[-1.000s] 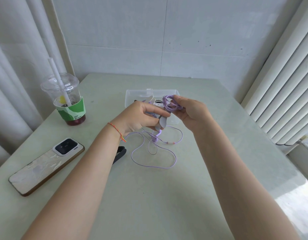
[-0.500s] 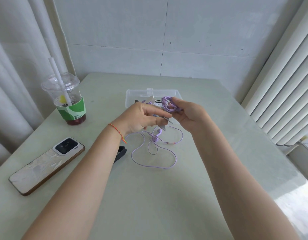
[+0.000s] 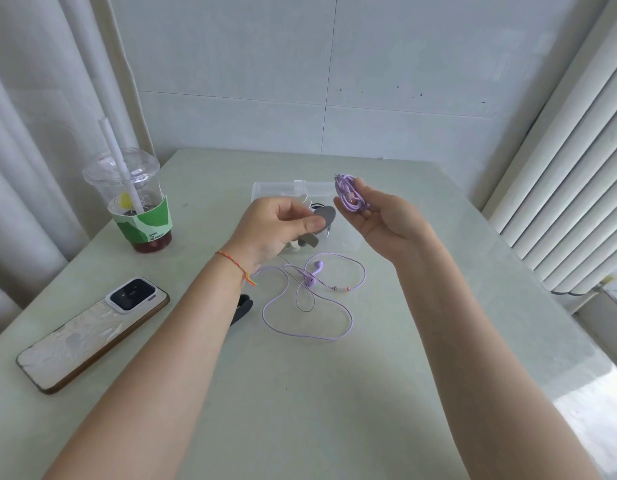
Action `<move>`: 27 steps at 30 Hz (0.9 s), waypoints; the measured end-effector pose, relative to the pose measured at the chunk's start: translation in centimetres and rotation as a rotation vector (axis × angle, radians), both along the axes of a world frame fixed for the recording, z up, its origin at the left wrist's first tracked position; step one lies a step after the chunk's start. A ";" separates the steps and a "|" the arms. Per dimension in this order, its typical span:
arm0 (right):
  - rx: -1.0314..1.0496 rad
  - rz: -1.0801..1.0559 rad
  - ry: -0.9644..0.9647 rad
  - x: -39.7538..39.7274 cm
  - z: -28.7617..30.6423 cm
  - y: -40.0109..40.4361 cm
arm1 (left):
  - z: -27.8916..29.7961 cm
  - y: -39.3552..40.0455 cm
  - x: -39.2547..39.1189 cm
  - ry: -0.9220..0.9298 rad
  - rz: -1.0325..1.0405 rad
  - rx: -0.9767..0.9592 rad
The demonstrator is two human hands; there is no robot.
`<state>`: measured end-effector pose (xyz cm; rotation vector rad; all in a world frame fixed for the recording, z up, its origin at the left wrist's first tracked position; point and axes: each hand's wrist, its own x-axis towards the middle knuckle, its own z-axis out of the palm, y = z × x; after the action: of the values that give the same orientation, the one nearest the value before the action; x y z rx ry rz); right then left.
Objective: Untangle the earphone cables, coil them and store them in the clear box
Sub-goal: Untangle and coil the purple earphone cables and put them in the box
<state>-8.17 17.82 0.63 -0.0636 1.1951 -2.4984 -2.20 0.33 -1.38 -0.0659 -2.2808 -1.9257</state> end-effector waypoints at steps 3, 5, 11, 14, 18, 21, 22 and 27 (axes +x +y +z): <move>0.181 0.045 0.216 0.4 0.1 -0.1 | 0.2 -0.3 0.0 -0.015 0.007 0.052; 0.315 0.003 0.337 0.7 0.1 -0.3 | 0.4 -0.4 -0.1 -0.038 -0.015 0.022; 0.537 -0.140 0.524 1.5 0.5 -0.9 | 0.5 -0.2 0.1 -0.069 -0.124 0.083; 0.590 -0.168 0.567 1.8 0.5 -1.3 | 0.3 -0.1 0.3 -0.058 -0.188 0.210; 0.613 -0.205 0.596 2.1 0.6 -1.8 | 0.1 -0.2 -0.1 -0.021 -0.191 0.334; 0.638 -0.233 0.622 2.3 0.8 -1.9 | -0.2 -0.3 -0.3 -0.007 -0.118 0.292; 0.646 -0.241 0.632 2.3 0.8 -1.9 | -0.2 -0.3 -0.4 -0.003 -0.107 0.283; 0.717 -0.330 0.693 2.2 0.7 -1.9 | -0.1 -0.2 -0.1 -0.018 -0.124 0.301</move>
<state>-5.94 15.93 1.37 -0.6196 2.4904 -2.1800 -2.32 0.08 -1.49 -0.1583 -2.0130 -2.3185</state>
